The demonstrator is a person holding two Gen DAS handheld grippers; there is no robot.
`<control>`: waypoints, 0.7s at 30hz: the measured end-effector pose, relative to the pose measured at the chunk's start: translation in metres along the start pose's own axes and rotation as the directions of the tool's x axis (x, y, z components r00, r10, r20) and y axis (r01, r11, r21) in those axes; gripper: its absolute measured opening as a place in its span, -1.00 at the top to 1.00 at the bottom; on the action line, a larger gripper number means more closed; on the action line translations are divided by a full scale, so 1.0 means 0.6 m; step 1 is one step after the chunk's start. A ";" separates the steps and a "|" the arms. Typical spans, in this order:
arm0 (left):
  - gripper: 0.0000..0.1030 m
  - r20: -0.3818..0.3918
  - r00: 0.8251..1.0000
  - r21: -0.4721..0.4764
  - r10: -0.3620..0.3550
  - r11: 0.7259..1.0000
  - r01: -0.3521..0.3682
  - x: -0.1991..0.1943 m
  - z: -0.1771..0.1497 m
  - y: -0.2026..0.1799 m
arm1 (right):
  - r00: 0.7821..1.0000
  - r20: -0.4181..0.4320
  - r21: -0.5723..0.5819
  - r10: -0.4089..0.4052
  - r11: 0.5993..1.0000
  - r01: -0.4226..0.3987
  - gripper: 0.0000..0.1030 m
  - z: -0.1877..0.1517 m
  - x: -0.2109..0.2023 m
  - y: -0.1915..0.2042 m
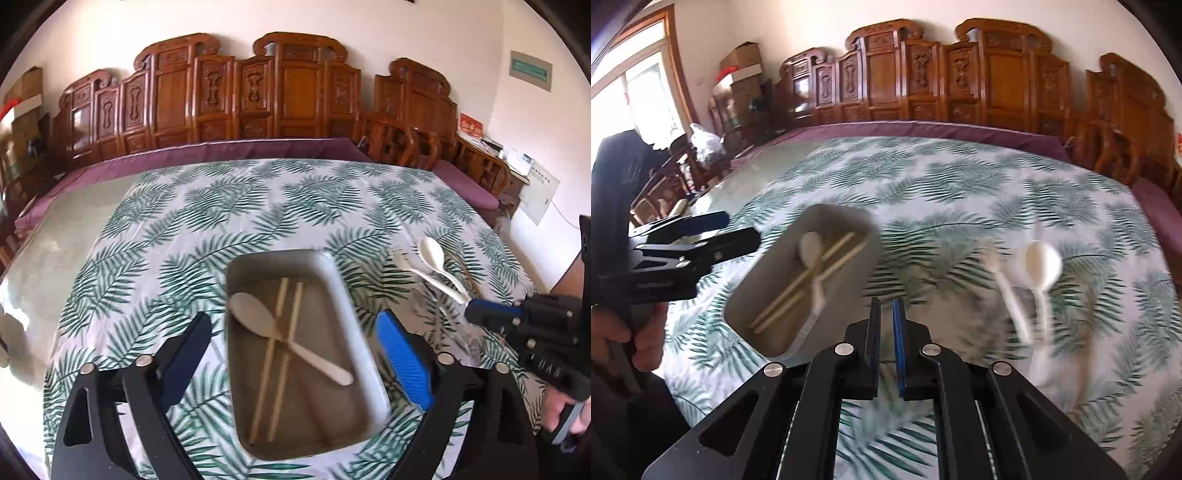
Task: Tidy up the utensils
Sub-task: 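Lower the chopstick into the tray and open the right gripper, then move the right gripper to the white fork and spoon and close on them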
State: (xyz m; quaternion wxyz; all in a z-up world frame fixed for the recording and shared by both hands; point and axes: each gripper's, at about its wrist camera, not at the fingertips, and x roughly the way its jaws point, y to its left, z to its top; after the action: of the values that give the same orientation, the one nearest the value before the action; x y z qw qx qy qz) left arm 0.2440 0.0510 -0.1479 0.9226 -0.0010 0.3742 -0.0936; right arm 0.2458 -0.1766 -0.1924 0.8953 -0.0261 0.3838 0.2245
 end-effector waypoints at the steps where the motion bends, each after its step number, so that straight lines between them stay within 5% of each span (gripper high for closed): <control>1: -0.73 0.001 1.000 0.009 -0.007 1.000 0.007 0.000 0.001 -0.013 | 1.000 0.007 0.000 -0.017 1.000 0.017 0.79 -0.002 -0.009 -0.015; 4: -0.73 0.005 1.000 0.037 -0.017 0.999 0.017 -0.003 0.003 -0.046 | 0.997 0.027 0.005 -0.068 0.998 0.067 0.62 -0.009 -0.030 -0.055; 12: -0.76 0.026 0.999 0.068 -0.047 0.997 0.045 -0.007 0.010 -0.110 | 0.987 0.052 0.062 -0.153 0.987 0.149 0.58 -0.025 -0.043 -0.144; 21: -0.76 -0.009 0.998 0.125 -0.055 0.991 0.056 0.014 -0.013 -0.154 | 0.990 0.028 0.105 -0.136 0.986 0.132 0.49 -0.052 0.012 -0.196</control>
State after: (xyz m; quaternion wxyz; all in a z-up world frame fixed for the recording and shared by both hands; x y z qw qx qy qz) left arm 0.2287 -0.0408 -0.1528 0.9168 0.0467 0.3702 -0.1425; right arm 0.2784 -0.2863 -0.2341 0.9150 -0.0019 0.3767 0.1443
